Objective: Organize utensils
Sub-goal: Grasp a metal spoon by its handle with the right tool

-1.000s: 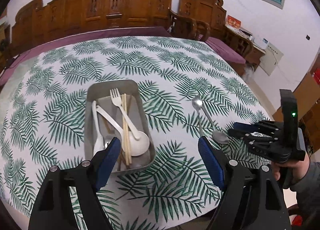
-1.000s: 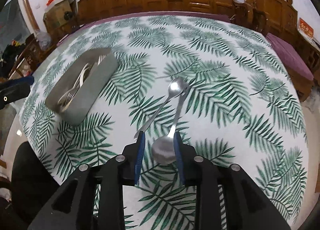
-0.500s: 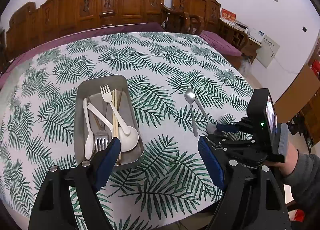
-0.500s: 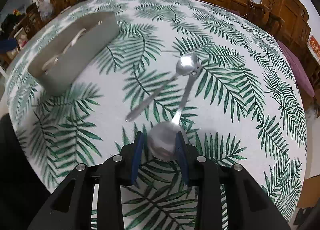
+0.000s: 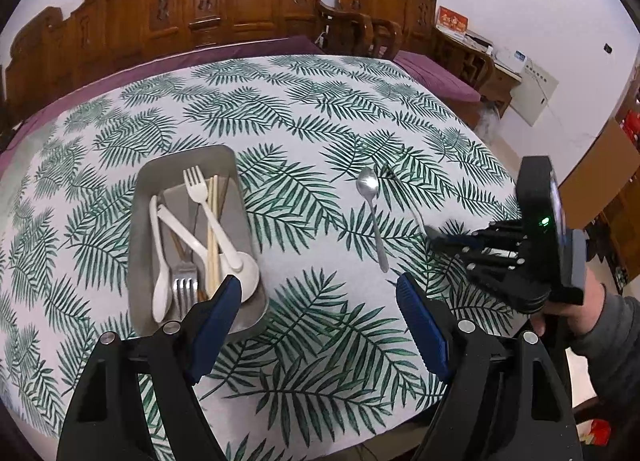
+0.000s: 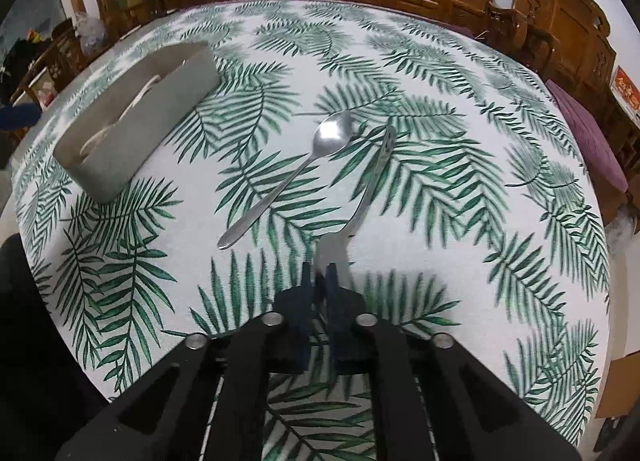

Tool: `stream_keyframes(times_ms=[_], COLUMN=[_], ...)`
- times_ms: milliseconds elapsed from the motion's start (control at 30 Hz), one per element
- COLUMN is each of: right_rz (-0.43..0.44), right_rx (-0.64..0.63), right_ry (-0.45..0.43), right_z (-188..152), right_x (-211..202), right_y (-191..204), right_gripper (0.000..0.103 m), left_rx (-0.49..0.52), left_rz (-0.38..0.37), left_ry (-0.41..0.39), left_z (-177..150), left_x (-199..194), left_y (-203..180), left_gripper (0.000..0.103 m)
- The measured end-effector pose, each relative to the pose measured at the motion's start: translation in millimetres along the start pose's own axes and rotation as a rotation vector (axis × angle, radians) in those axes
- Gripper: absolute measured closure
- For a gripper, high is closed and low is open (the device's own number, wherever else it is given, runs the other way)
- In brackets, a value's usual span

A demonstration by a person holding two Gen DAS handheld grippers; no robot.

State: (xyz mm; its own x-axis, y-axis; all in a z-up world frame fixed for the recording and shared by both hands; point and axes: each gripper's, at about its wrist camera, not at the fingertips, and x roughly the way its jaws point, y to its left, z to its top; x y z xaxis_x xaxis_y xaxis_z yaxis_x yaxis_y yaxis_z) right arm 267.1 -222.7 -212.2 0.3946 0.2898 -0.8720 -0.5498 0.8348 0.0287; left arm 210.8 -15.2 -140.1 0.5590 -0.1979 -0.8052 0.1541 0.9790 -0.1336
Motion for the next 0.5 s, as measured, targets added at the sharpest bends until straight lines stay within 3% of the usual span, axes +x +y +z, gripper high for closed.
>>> stream_keyframes(times_ms=[333, 500], right_rz=[0.037, 0.05], right_rx=[0.046, 0.065], right_ry=[-0.055, -0.078], right_z=[-10, -12], right_x=[-19, -24], right_y=[-28, -41], right_gripper=[0.1, 0.1], left_rx=[0.054, 0.077], left_rz=[-0.014, -0.021], left_ry=[0.043, 0.075], left_z=[19, 34], left_x=[49, 82], left_y=[-30, -44], left_gripper=[0.027, 0.035])
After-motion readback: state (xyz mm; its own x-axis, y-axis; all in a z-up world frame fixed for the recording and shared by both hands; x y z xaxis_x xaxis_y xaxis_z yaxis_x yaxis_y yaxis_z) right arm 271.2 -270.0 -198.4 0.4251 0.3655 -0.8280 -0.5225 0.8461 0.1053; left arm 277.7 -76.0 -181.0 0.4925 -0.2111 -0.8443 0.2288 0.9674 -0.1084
